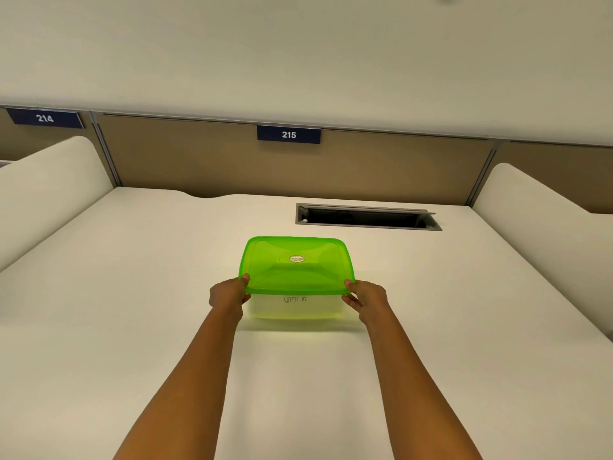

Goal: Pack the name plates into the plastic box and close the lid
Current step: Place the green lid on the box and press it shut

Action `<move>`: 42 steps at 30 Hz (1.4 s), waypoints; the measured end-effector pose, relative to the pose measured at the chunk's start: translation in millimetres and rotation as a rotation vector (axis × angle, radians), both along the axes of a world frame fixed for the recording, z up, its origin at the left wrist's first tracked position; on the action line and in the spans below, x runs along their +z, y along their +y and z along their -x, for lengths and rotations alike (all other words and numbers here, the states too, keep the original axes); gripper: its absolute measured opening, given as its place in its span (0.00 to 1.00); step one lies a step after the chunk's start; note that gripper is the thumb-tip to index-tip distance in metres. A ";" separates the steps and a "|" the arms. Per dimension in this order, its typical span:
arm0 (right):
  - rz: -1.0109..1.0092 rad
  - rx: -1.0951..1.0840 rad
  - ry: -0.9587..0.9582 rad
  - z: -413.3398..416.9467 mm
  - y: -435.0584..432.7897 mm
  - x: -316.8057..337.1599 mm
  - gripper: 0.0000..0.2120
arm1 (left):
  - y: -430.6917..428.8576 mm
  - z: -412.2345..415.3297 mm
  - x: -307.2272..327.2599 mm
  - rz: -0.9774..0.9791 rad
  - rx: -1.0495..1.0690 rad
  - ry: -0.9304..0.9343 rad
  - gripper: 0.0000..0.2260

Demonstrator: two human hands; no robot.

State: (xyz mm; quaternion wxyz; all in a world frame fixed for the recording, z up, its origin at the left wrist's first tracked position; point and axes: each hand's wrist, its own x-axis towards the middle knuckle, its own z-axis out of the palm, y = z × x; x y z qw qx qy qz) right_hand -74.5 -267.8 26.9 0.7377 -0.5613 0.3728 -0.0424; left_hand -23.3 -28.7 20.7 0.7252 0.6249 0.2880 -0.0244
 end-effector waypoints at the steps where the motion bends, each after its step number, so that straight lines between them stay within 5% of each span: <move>1: 0.015 0.010 -0.003 0.1 0.7 0.0 0.16 | -0.7 2.7 1.0 -0.038 -0.015 -0.015 0.17; 5: 0.165 0.055 0.005 2.4 5.3 -2.1 0.16 | -2.9 16.0 6.0 -0.317 -0.125 -0.091 0.18; 9: 0.616 0.177 0.085 11.4 9.6 -1.2 0.24 | -1.3 21.6 9.0 -0.669 -0.247 -0.094 0.21; 18: 1.276 0.398 -0.026 32.3 17.7 -5.6 0.20 | -2.0 45.4 -0.2 -1.269 -0.502 -0.367 0.20; 25: 1.484 0.604 0.040 43.8 16.4 -12.1 0.28 | 11.5 55.0 -18.4 -1.340 -0.687 -0.426 0.28; 31: 1.535 0.631 0.070 57.0 19.3 -16.4 0.30 | 19.5 60.1 -15.4 -1.378 -0.743 -0.411 0.61; 42: 1.467 0.298 -0.195 82.5 24.4 2.1 0.18 | 26.8 49.4 18.7 -1.448 -0.675 -0.509 0.62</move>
